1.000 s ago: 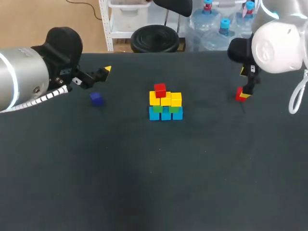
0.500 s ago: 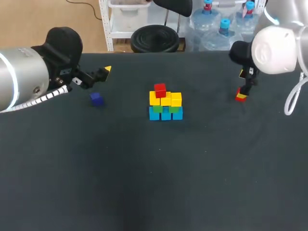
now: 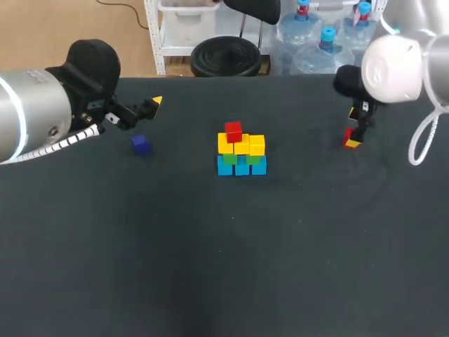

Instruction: Place the blue cubes, place green cubes on the blue cubes, place the yellow cubes on the green cubes, then place the red cubes on the yellow cubes, and place purple cube on the red cubes.

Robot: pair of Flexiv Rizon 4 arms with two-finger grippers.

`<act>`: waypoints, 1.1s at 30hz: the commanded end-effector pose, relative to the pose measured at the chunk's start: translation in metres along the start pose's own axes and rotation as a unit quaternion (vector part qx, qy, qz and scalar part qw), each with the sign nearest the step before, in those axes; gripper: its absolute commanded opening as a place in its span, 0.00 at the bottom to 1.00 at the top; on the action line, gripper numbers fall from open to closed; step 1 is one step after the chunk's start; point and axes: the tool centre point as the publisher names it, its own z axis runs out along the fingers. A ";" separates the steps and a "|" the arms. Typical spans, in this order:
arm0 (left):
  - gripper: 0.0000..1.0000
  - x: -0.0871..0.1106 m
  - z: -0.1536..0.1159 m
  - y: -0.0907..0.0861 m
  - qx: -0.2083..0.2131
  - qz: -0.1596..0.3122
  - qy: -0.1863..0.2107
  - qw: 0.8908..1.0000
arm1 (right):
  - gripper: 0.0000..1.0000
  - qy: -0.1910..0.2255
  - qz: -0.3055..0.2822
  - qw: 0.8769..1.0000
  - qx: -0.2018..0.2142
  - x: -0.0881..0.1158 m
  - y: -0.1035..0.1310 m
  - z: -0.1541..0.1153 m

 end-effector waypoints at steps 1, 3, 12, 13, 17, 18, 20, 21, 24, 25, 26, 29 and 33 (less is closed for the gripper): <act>1.00 0.000 0.002 -0.001 -0.003 0.000 -0.002 1.000 | 0.47 0.000 0.002 1.000 -0.010 0.001 -0.004 0.001; 1.00 0.000 0.002 -0.001 -0.003 0.000 -0.002 1.000 | 0.36 -0.001 0.003 1.000 -0.012 0.002 -0.003 0.002; 1.00 0.000 0.002 -0.001 -0.003 0.000 -0.002 1.000 | 0.00 -0.015 -0.004 1.000 -0.025 -0.002 0.007 0.002; 1.00 0.000 0.002 -0.001 -0.003 0.000 -0.002 1.000 | 0.00 -0.020 -0.005 0.999 -0.026 -0.005 0.009 -0.001; 1.00 0.000 0.002 -0.001 -0.003 0.000 -0.002 1.000 | 0.00 -0.035 -0.015 0.999 -0.033 -0.015 0.022 -0.012; 1.00 0.000 0.002 -0.001 -0.003 0.000 -0.002 1.000 | 0.00 -0.041 -0.018 0.998 -0.035 -0.018 0.026 -0.017; 1.00 0.000 0.002 -0.001 -0.003 0.000 -0.002 1.000 | 0.00 -0.052 -0.025 0.998 -0.039 -0.027 0.037 -0.027; 1.00 0.000 0.002 -0.001 -0.003 0.000 -0.002 1.000 | 0.00 -0.059 -0.027 0.997 -0.042 -0.030 0.041 -0.032; 1.00 0.000 0.002 -0.001 -0.003 0.000 -0.002 1.000 | 0.00 -0.075 -0.034 0.996 -0.043 -0.042 0.057 -0.049; 1.00 0.000 0.002 -0.001 -0.003 0.000 -0.002 1.000 | 0.00 -0.080 -0.038 0.995 -0.045 -0.046 0.062 -0.054; 1.00 0.000 0.002 -0.001 -0.003 0.000 -0.002 1.000 | 0.00 -0.083 -0.042 0.995 -0.046 -0.050 0.067 -0.060; 1.00 0.000 0.002 -0.001 -0.003 0.000 -0.002 1.000 | 0.00 -0.087 -0.051 0.994 -0.046 -0.062 0.084 -0.081; 1.00 0.000 0.002 -0.001 -0.003 0.000 -0.002 1.000 | 0.00 -0.096 -0.053 0.993 -0.036 -0.083 0.101 -0.104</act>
